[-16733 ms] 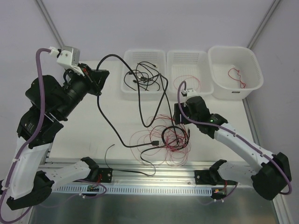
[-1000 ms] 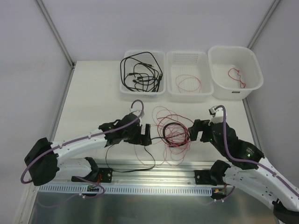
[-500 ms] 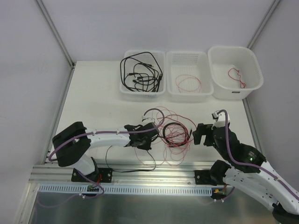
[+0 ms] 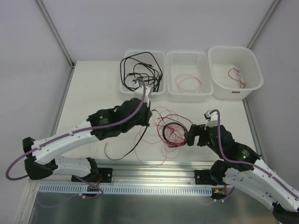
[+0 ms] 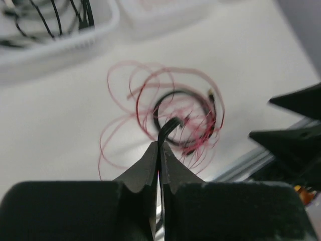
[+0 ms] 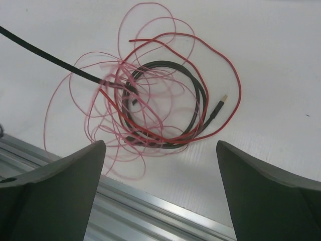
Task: Untangle the cables
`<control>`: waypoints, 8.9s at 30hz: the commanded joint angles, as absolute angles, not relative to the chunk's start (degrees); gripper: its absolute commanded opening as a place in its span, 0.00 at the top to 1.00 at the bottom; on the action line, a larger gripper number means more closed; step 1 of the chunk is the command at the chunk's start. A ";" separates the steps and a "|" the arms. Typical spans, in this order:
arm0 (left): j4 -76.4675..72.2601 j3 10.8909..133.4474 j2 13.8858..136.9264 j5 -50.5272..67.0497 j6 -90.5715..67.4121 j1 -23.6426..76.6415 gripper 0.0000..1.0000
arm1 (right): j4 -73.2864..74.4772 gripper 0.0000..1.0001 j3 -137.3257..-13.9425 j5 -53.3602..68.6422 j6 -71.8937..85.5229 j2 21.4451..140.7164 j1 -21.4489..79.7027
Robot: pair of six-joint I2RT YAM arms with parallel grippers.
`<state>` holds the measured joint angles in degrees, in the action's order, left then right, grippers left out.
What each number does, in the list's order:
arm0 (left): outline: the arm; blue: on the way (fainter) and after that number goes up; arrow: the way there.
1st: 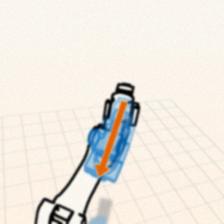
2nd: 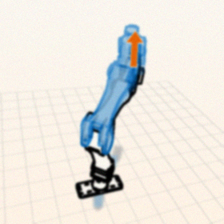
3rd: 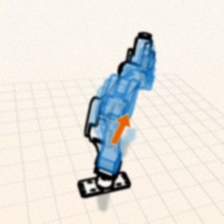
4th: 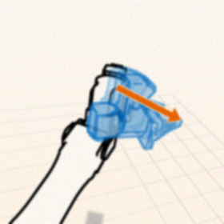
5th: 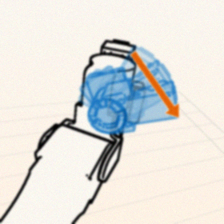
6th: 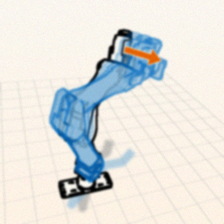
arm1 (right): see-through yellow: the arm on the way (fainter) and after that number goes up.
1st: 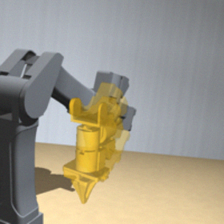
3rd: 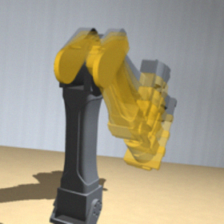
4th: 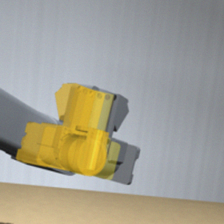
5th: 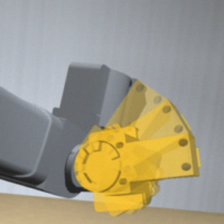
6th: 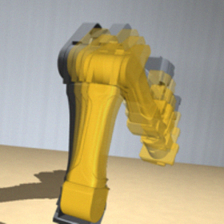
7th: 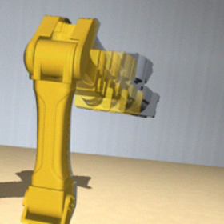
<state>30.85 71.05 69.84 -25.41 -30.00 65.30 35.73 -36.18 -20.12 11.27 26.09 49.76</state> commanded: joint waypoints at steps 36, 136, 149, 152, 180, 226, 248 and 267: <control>27.27 143.43 94.82 -17.49 9.40 41.75 1.00 | 33.48 0.03 -44.56 -10.98 2.73 28.57 49.83; 24.26 45.09 58.89 9.32 -11.87 25.75 0.01 | 24.52 0.58 -62.40 3.86 -12.22 99.92 23.64; 24.34 44.65 58.36 9.58 -12.13 25.75 0.01 | 29.97 0.86 -59.86 -3.32 -8.44 99.84 26.62; 24.26 44.56 58.27 9.23 -12.22 25.66 0.01 | 32.42 0.98 -61.34 -6.67 -8.09 100.37 30.13; 20.83 48.16 57.92 18.89 -19.95 27.59 0.01 | 39.74 0.99 -105.03 -0.89 -16.00 56.08 37.88; -24.90 46.11 65.95 10.03 -11.70 49.39 1.00 | 36.21 0.99 -83.78 1.94 -11.34 49.40 37.79; 11.87 86.67 66.45 3.35 -8.79 49.39 1.00 | 8.09 0.99 -58.28 20.66 -3.43 52.12 38.06; 8.35 79.46 67.85 3.34 -23.28 49.39 1.00 | -6.06 0.85 -50.98 20.39 -0.09 53.26 40.34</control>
<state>11.40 80.62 67.83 3.95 -18.74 49.15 1.41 -51.07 18.63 -0.86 52.51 39.72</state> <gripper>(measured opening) 0.017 0.141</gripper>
